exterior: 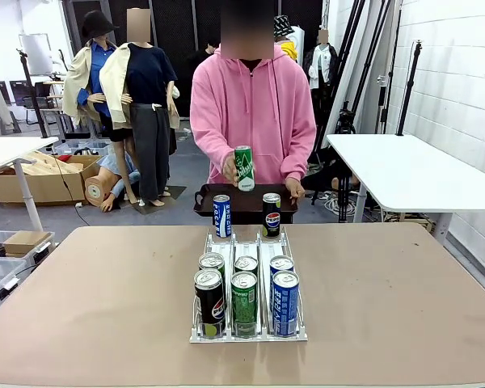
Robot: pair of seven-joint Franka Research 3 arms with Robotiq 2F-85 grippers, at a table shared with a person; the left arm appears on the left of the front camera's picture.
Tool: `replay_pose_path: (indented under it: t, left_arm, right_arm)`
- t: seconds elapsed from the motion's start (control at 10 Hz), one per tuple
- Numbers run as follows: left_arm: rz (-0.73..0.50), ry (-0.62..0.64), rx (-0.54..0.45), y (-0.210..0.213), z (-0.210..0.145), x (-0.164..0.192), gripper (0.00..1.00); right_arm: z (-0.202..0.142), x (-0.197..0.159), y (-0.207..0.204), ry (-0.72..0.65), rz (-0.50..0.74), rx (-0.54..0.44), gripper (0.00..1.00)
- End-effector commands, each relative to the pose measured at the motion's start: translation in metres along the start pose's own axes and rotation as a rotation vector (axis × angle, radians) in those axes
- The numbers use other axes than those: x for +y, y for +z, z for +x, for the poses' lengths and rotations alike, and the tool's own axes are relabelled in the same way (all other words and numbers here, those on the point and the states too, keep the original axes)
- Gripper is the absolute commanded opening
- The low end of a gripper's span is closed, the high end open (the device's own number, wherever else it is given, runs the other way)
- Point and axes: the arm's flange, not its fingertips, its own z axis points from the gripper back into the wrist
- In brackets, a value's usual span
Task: Retrieve and hand over the desired beverage to the person.
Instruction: Pick up a can of the same type that the person held from the Automatic Can Dispenser.
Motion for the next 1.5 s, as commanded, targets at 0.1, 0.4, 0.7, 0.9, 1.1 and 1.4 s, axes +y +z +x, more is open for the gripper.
replay_pose_path:
  t: [0.1,0.4,0.7,0.9,1.1,1.4]
  left_arm:
    - [0.015,0.0,0.006,0.0024,-0.0006,-0.0023,1.0]
    - [0.015,0.0,0.006,0.0024,-0.0006,-0.0023,1.0]
    - [0.015,0.0,0.006,0.0024,-0.0006,-0.0023,1.0]
    - [0.015,0.0,0.006,0.0024,-0.0006,-0.0023,1.0]
    - [0.015,0.0,0.006,0.0024,-0.0006,-0.0023,1.0]
    - [0.015,0.0,0.006,0.0024,-0.0006,-0.0023,1.0]
  right_arm:
    - [-0.0009,0.0001,0.0006,0.004,0.014,-0.005,1.0]
    - [-0.0009,0.0001,0.0006,0.004,0.014,-0.005,1.0]
    - [-0.0009,0.0001,0.0006,0.004,0.014,-0.005,1.0]
    - [-0.0009,0.0001,0.0006,0.004,0.014,-0.005,1.0]
    - [-0.0009,0.0001,0.0006,0.004,0.014,-0.005,1.0]
    - [-0.0009,0.0001,0.0006,0.004,0.014,-0.005,1.0]
